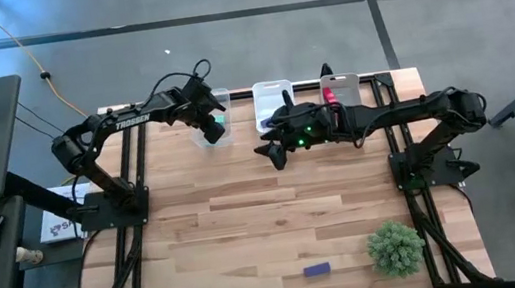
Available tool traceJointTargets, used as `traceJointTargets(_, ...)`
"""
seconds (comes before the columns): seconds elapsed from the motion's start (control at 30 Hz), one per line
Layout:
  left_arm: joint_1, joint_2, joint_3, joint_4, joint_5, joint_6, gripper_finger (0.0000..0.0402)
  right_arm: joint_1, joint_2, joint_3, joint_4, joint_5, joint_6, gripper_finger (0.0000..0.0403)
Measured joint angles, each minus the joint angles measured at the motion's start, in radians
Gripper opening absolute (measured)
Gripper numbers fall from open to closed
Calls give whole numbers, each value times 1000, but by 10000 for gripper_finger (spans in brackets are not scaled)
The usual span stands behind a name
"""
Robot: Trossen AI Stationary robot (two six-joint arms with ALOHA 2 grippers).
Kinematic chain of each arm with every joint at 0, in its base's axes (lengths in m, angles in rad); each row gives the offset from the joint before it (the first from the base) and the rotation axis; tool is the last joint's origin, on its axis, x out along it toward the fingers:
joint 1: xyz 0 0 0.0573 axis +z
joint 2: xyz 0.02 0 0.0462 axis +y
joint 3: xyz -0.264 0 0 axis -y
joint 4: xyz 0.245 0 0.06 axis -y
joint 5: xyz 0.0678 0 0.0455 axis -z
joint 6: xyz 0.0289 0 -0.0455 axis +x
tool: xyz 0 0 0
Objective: Sort & place blocks by color
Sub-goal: Put the blue block into the transparent bin, then put the violet block into the white bin
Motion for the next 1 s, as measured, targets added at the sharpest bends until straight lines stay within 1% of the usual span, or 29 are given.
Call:
traceJointTargets(0.2,0,0,0,0,-9,0,55,5,0,0,-52,-158,52,245)
traceJointTargets(0.37,0,0,0,0,-9,0,98,39,0,0,-94,-202,53,245)
traceJointTargets(0.47,0,0,0,-3,-8,0,120,70,0,0,-119,-206,53,245)
traceJointTargets(0.6,0,-20,0,-15,-9,0,137,118,0,0,-140,-206,52,245)
traceJointTargets(0.77,-1,-82,0,-48,-6,-7,142,189,0,0,-182,-199,50,245)
traceJointTargets(0.9,-16,-152,0,-91,-4,-77,142,257,0,0,-228,-187,51,245)
traceJointTargets(1.0,-42,-209,0,-118,26,-125,142,312,0,0,-245,-154,57,245)
